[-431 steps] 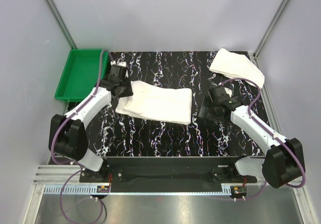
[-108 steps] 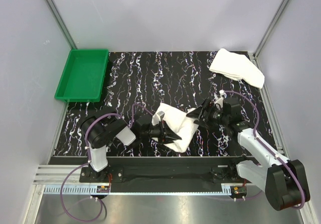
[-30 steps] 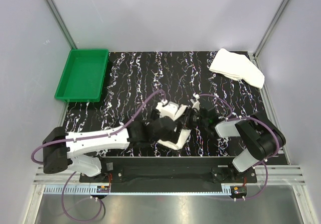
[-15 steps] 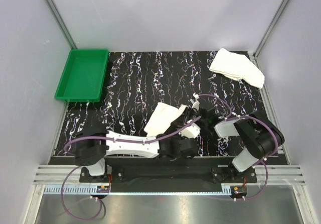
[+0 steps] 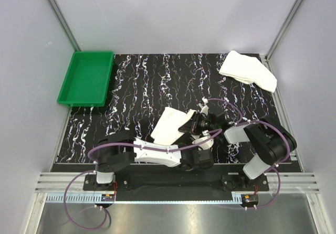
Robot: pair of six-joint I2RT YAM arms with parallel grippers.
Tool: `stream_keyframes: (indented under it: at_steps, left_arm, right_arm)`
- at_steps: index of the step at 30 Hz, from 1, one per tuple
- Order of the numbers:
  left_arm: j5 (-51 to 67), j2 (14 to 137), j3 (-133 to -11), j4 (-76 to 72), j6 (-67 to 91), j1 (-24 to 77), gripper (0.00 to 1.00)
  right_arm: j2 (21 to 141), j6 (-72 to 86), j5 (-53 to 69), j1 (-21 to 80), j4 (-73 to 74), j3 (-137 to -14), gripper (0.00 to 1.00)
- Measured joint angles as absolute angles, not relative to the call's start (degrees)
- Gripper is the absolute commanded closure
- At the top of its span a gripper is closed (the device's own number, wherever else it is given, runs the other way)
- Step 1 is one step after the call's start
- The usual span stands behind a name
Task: Roll the towels
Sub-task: Roll the towel
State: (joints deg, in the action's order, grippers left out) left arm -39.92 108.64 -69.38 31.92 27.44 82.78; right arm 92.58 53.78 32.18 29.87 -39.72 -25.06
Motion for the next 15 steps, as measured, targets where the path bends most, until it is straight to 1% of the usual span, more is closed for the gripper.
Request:
stream_keyframes:
  at_steps: [1, 2, 3, 4, 5, 6, 7, 9, 10, 12, 13, 14, 15]
  left_arm:
    - [-40.0, 108.6, -69.4, 32.0, 27.9, 82.8, 0.01]
    - [-40.0, 108.6, -69.3, 32.0, 28.3, 82.6, 0.05]
    - [-40.0, 108.6, -69.2, 31.9, 28.7, 82.5, 0.19]
    - [-40.0, 108.6, -69.1, 31.9, 29.0, 82.4, 0.31]
    - [-40.1, 108.6, -68.8, 31.8, 29.3, 82.2, 0.38]
    - [-40.2, 108.6, -68.5, 31.9, 29.4, 82.0, 0.53]
    - [-40.2, 108.6, -68.2, 31.9, 29.7, 81.8, 0.58]
    - [-40.3, 108.6, -68.2, 31.8, 29.5, 81.6, 0.64]
    - [-40.4, 108.6, -68.2, 31.8, 29.4, 81.6, 0.70]
    - [-40.5, 108.6, -68.2, 31.8, 29.3, 81.5, 0.73]
    - [-40.4, 108.5, -68.2, 31.7, 29.3, 81.5, 0.76]
    - [-40.3, 108.5, -68.2, 31.7, 29.2, 81.5, 0.79]
    - [-40.2, 108.4, -68.2, 31.5, 29.1, 81.5, 0.80]
  right_arm:
    - [92.6, 53.8, 32.2, 29.9, -39.8, -25.1, 0.78]
    - [92.7, 53.8, 32.2, 29.9, -39.9, -25.1, 0.78]
    - [92.7, 53.8, 32.2, 29.9, -40.0, -25.1, 0.78]
    - [92.8, 53.8, 32.2, 29.9, -40.1, -25.1, 0.78]
    - [92.8, 53.8, 32.4, 29.9, -40.2, -25.1, 0.78]
    - [92.9, 53.8, 32.5, 29.9, -40.3, -25.1, 0.78]
    - [92.9, 53.8, 32.5, 30.0, -40.3, -25.1, 0.78]
    - [92.9, 53.8, 32.5, 30.0, -40.2, -25.1, 0.79]
    - [92.9, 53.8, 32.5, 30.0, -40.0, -25.1, 0.79]
    - [92.0, 53.4, 32.4, 30.0, -37.3, -25.8, 0.78]
    - [91.4, 53.1, 32.1, 30.0, -35.9, -26.2, 0.77]
    - [90.1, 52.3, 31.5, 30.1, -32.4, -26.9, 0.75]
    - [88.1, 51.3, 30.4, 30.2, -27.8, -27.9, 0.68]
